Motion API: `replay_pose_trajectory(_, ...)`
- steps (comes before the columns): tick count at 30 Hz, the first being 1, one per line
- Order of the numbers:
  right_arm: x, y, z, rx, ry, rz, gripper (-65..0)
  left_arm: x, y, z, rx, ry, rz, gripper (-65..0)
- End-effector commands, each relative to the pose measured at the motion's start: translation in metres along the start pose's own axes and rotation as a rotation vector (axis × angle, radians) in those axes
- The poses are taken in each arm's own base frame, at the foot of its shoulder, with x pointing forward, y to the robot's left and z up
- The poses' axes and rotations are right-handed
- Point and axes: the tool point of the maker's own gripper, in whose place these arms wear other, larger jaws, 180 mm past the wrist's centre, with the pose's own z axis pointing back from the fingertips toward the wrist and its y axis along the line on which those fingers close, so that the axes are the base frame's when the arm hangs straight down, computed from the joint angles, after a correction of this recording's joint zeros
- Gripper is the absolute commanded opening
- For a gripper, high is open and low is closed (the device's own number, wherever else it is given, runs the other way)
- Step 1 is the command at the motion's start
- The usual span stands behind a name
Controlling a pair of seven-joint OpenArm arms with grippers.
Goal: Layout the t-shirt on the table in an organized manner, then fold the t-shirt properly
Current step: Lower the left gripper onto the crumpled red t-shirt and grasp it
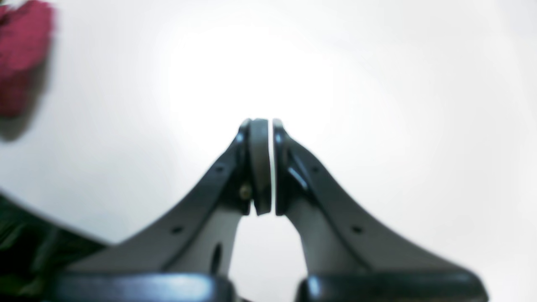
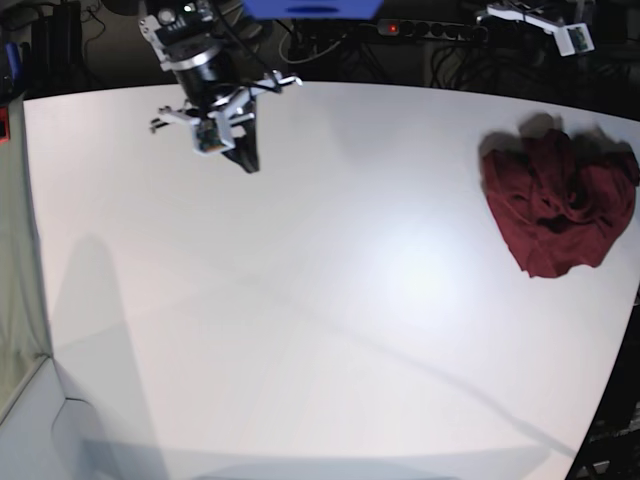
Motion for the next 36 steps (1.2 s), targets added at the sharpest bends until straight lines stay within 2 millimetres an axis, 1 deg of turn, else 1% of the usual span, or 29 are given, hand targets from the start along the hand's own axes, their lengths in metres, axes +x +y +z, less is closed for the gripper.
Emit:
replay_pose_trajectory(1,0.012,0.008,0.0,0.023,-0.035,-0.002,-65.0,0.016,0.006,0.004,0.022,-0.055,0.0,-64.9)
replay_pose_trajectory(3,0.014,0.029,-0.004,0.083,-0.026,-0.002,-65.0,0.024,0.017,0.005,0.061,-0.083,0.004,-64.9)
replay_pose_trajectory(5,0.017,0.044,-0.008,0.128,-0.016,0.005,-65.0,0.036,0.021,-0.001,0.078,-0.123,0.007,-64.9)
replay_pose_trajectory(9,0.014,0.06,-0.013,0.18,0.036,0.025,-65.0,0.059,0.027,-0.011,0.108,-0.206,0.03,-64.6)
replay_pose_trajectory(11,0.012,0.066,-0.014,0.198,0.054,0.033,-65.0,0.073,0.024,-0.017,0.108,-0.253,0.047,-64.6)
replay_pose_trajectory(16,0.01,0.066,-0.015,0.197,0.068,0.036,-65.0,0.107,0.012,-0.034,0.084,-0.364,0.086,-64.4)
replay_pose_trajectory(18,0.01,0.065,-0.015,0.197,0.069,0.039,-65.0,0.119,0.007,-0.04,0.073,-0.401,0.104,-61.2)
replay_pose_trajectory(19,0.009,0.065,-0.014,0.196,0.07,0.039,-65.0,0.124,0.004,-0.042,0.065,-0.41,0.111,-57.7)
replay_pose_trajectory(22,0.008,0.064,-0.014,0.193,0.072,0.042,-65.0,0.137,-0.006,-0.056,0.042,-0.412,0.14,-41.4)
replay_pose_trajectory(23,0.008,0.063,-0.014,0.191,0.073,0.044,-65.0,0.141,-0.008,-0.06,0.037,-0.408,0.149,-39.0)
replay_pose_trajectory(28,0.005,0.058,-0.013,0.188,0.081,0.065,-65.0,0.165,-0.009,-0.077,0.036,-0.412,0.194,-38.8)
replay_pose_trajectory(31,0.005,0.058,-0.014,0.188,0.081,0.068,-65.0,0.175,-0.017,-0.089,0.012,-0.385,0.216,-38.8)
replay_pose_trajectory(35,0.005,0.045,-0.016,0.15,0.081,0.065,-65.0,0.185,-0.013,-0.096,0.021,-0.374,0.246,-38.8)
replay_pose_trajectory(36,0.005,0.042,-0.016,0.144,0.081,0.065,-65.0,0.184,-0.011,-0.1,0.027,-0.363,0.256,-38.8)
